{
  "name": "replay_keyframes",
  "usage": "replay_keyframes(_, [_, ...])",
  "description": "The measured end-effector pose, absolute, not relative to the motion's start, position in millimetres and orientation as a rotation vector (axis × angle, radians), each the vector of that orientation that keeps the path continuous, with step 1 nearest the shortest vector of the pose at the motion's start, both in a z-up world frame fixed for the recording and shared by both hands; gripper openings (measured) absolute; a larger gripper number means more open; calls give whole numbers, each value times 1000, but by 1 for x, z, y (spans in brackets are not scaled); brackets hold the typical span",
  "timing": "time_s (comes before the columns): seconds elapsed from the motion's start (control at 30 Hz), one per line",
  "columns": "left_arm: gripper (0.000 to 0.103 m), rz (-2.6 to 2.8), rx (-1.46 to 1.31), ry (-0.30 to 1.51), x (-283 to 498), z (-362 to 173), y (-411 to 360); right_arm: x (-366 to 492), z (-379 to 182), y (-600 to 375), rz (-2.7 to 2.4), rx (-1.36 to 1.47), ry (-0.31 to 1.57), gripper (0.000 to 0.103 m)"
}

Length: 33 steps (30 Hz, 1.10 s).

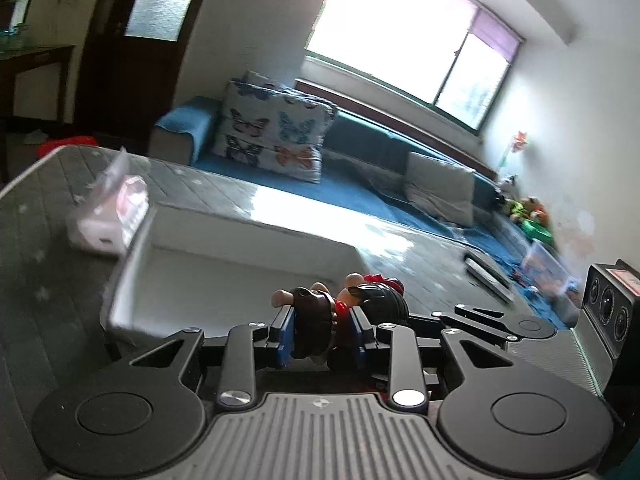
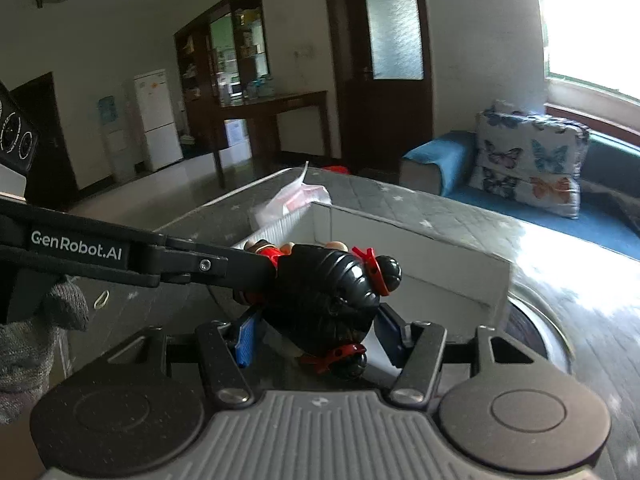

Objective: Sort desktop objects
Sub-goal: 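Carry the doll with the left gripper over the white box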

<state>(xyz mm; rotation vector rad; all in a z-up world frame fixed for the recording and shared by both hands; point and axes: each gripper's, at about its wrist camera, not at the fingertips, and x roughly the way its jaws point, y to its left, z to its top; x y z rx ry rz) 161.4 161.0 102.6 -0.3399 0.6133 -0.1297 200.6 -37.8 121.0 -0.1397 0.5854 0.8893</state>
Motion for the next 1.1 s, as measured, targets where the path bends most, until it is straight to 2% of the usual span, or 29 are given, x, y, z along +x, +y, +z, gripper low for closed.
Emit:
replay_keyframes(0.27, [32, -46, -376, 734, 213, 75, 202, 277, 95, 11, 965, -93, 753, 60])
replay_keyframes(0.63, [32, 16, -411, 884, 249, 36, 226, 317, 45, 33, 1009, -100, 969, 60])
replay_keyframes(1.1, [32, 30, -403, 901, 251, 30, 227, 323, 35, 50, 997, -162, 1031, 61])
